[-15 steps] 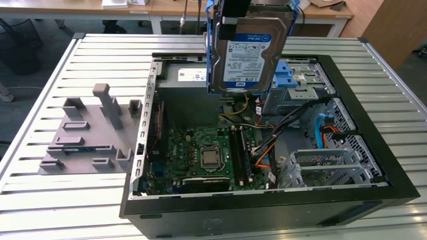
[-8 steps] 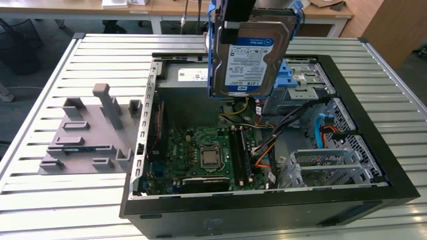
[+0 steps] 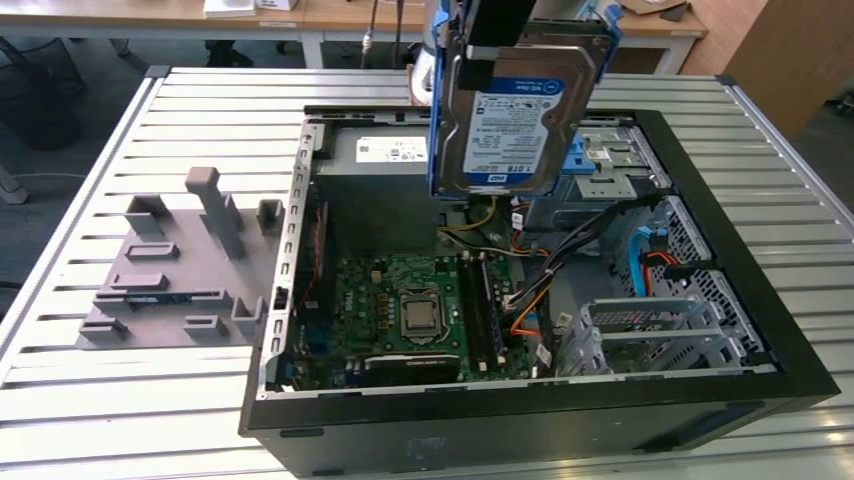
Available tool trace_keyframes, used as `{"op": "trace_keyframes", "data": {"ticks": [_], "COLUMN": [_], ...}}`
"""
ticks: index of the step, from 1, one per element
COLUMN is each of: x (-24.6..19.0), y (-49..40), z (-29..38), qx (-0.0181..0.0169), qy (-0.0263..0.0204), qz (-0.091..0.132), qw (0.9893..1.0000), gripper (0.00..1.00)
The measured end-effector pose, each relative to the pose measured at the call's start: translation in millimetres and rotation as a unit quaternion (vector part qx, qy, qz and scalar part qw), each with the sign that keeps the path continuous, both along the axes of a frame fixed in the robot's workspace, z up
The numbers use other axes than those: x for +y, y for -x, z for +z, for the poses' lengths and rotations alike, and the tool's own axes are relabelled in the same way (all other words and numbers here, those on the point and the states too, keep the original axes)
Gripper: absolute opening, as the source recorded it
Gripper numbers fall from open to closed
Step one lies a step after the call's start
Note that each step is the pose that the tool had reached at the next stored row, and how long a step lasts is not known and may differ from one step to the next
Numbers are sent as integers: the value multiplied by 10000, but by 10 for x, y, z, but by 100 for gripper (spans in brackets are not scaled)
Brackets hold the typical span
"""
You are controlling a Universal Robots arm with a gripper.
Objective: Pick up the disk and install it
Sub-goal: 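Insert the disk into the insertion slot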
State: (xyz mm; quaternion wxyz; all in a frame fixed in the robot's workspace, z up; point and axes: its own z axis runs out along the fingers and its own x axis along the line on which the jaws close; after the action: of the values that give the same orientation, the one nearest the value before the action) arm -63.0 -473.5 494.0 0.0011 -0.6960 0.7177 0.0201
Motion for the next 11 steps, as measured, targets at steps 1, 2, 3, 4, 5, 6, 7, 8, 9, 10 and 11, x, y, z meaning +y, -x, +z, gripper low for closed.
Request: {"op": "trace_keyframes", "data": {"ticks": [1,2,3,4,5,6,7,8,9,10,11], "x": [-16,-34,-52,-72,-91,-111,-131,-149,-166,-180,-188], "y": [0,0,0,0,0,0,0,-1,-1,-3,-8], "z": [-1,-3,-5,-7,-7,-9,-10,-11,-13,-14,-15], "qx": [0,0,0,-1,0,0,0,0,-1,-1,0], "qy": [0,0,0,-1,0,0,0,0,-1,0,-1], "qz": [0,-1,-1,-2,-2,-2,-2,-3,-3,-3,-4], "qw": [10000,10000,10000,10000,10000,10000,10000,10000,10000,10000,10000], "gripper": [36,36,36,36,36,36,36,36,36,36,36]}}
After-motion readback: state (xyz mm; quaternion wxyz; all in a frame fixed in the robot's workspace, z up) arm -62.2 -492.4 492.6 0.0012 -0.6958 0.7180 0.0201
